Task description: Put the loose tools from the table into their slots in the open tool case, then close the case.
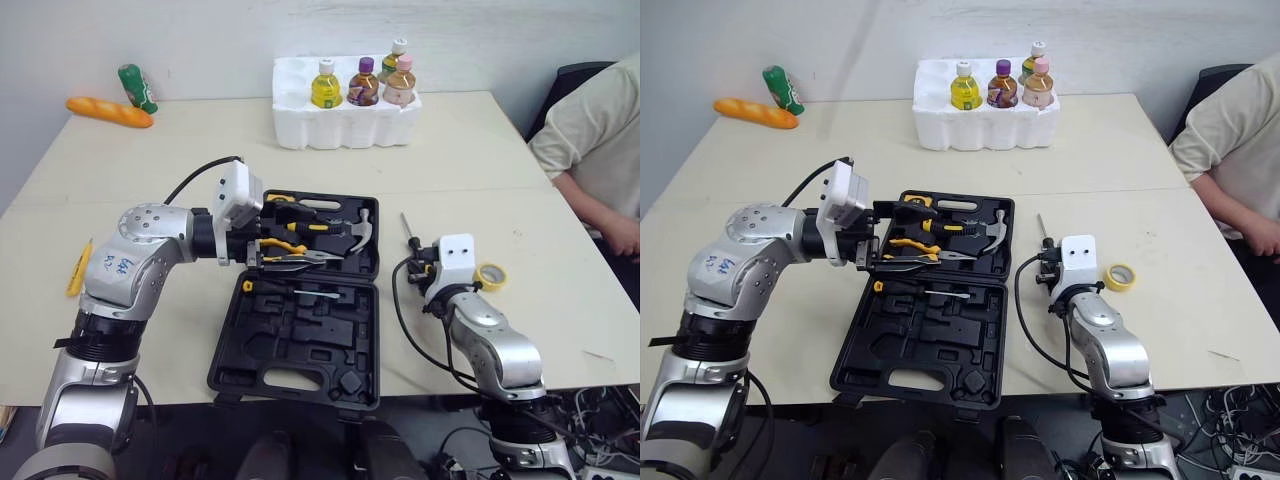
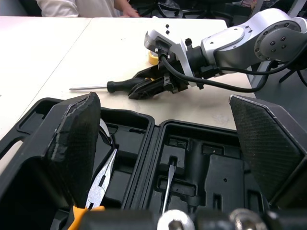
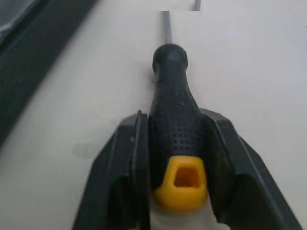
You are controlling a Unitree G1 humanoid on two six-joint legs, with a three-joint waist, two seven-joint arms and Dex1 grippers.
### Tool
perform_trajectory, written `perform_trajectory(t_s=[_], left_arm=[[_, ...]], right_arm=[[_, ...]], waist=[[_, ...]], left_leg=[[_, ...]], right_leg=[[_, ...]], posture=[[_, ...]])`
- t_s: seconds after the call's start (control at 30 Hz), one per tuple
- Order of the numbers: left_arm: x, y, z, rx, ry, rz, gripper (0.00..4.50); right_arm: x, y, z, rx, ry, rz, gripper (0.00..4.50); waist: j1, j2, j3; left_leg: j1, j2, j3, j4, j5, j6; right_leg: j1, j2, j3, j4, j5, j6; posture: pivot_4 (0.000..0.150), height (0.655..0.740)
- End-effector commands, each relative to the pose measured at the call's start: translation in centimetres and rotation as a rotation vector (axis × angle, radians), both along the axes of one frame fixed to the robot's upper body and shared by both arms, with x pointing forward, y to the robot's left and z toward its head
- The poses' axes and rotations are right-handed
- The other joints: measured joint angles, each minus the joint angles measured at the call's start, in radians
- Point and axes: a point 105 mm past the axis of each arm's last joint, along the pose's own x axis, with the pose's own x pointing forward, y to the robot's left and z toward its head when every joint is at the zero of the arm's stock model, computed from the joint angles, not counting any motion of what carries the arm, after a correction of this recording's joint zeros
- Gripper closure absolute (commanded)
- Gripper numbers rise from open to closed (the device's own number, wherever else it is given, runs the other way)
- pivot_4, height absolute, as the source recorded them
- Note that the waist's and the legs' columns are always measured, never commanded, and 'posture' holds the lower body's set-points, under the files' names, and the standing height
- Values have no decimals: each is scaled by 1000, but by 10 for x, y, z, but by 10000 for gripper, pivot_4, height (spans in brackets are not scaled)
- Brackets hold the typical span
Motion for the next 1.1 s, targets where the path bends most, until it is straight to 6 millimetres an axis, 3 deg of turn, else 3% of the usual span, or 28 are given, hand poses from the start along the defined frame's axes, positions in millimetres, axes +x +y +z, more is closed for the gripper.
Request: perform_trajectory(t_s=[0.03,0.23,0.37,0.5,0.57,0.77,0.93,1.1], left_arm=[[1,1,8,-1,-39,-3,0],[-3,17,0,21,-13,31,0],[-15,41,-9,57,40,63,0],[-31,81,-30,197,112,116,0],[-37,99,-37,259,147,132,0],[-45,131,-48,394,189,165,0],[-37,133,-51,415,157,171,0],[-37,126,-52,400,184,138,0]], right_arm=[[-7,2,24,-8,-102,17,34701],[-26,0,52,-9,-164,142,34701],[-41,7,73,-39,-164,367,34701],[-63,33,92,-42,-101,721,34701],[-74,44,90,-55,-31,888,34701],[-83,70,77,-107,159,1136,34701],[-82,89,60,-201,264,1233,34701],[-68,96,49,-282,247,1209,34701]], waist=[[1,0,0],[-2,0,0],[-5,0,1],[-21,1,6],[-21,0,7],[-20,-2,9],[-18,-2,9],[-18,-2,10]], left_leg=[[0,0,0,0,0,0],[0,0,0,0,-1,1],[0,0,0,0,-2,4],[1,1,-1,0,-3,5],[1,1,-2,-1,-3,6],[1,1,-2,-1,-4,7],[-1,1,-2,-1,-4,7],[-5,1,-2,0,-5,8]], right_leg=[[0,0,0,0,0,0],[0,0,0,0,0,0],[0,0,0,0,0,0],[1,0,0,0,0,0],[1,0,-1,-1,0,0],[2,-2,-2,-2,0,-1],[0,-2,-3,-3,-1,-1],[-2,-3,-3,-4,0,-1]], posture=[[1500,7367],[1500,7367],[1500,7367],[1500,7367],[1500,7367],[1500,7367],[1500,7367],[1500,7367]])
